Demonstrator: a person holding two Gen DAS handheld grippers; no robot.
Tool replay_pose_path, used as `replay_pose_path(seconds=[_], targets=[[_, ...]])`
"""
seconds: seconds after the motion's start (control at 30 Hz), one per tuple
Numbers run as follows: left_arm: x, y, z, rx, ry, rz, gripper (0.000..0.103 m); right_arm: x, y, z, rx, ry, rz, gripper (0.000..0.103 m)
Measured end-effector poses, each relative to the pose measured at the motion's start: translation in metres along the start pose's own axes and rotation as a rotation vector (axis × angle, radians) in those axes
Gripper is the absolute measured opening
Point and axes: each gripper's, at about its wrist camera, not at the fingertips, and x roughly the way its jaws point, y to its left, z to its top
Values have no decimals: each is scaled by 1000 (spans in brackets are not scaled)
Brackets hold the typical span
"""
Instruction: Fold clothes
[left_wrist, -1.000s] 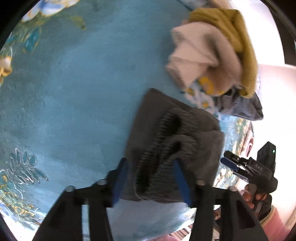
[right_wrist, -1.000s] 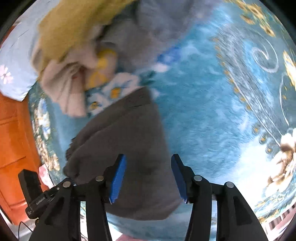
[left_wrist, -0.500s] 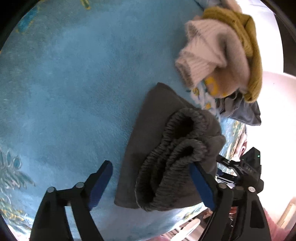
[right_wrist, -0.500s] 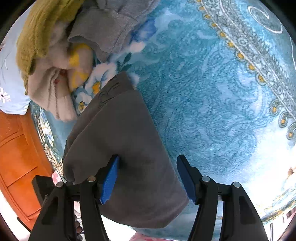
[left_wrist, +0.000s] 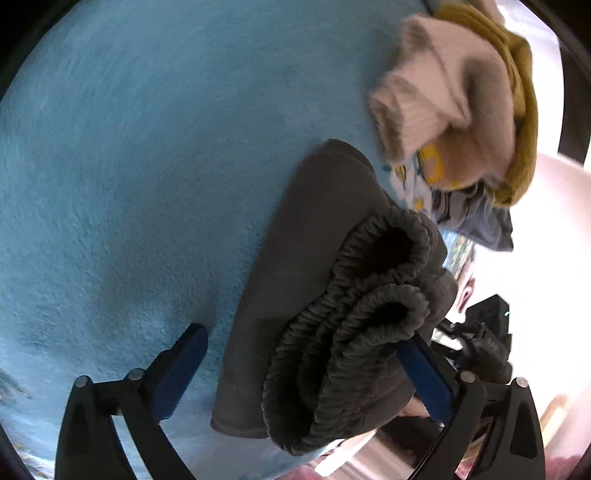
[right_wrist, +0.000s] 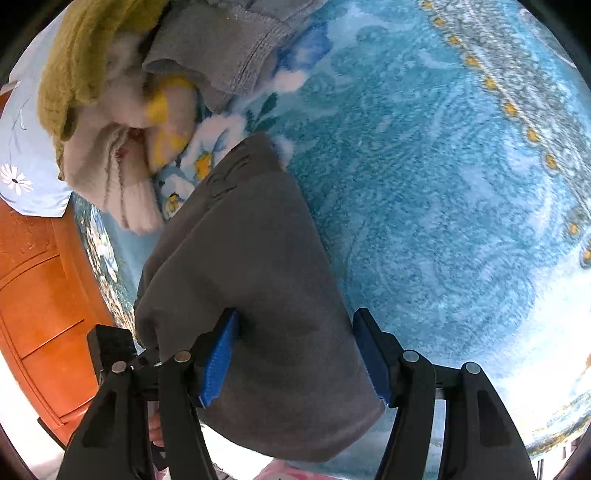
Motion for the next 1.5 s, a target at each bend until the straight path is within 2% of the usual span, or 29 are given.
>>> replay_pose_path(seconds=[0.2, 0.23, 0.3, 0.43, 0.63, 0.77, 0.87, 1.13, 1.27, 1.5], targets=[[-1, -4, -3, -30, -9, -10, 102, 2, 2, -2, 48, 1, 30, 67], [-1, -4, -3, -34, -7, -19, 95, 2, 7, -3, 41, 2, 27, 67], [-2, -9, -6, -22, -7, -14, 89, 0, 19, -6, 8, 2, -5, 64], [-8, -19, -12, 25, -12, 27, 72, -10, 34, -12, -22, -9, -26, 52], [-24, -34, -25, 83, -44, 22, 60, -35, 51, -29, -41, -47, -5, 48], [-38, -43, -37, 113, -68, -6, 59, -62, 83, -41, -62, -79, 1, 48], [-55, -54, -47, 142, -94, -37, 59, -98, 74, -60, -91, -115, 12, 48], [-102, -96, -85, 240, -181, -66, 59, -152, 99, -107, -150, -233, 74, 48], [-122, -121, -107, 295, -232, -82, 59, -192, 94, -132, -168, -296, 116, 48], [-121, -168, -160, 367, -286, -76, 59, -250, 64, -160, -216, -362, 183, 48]])
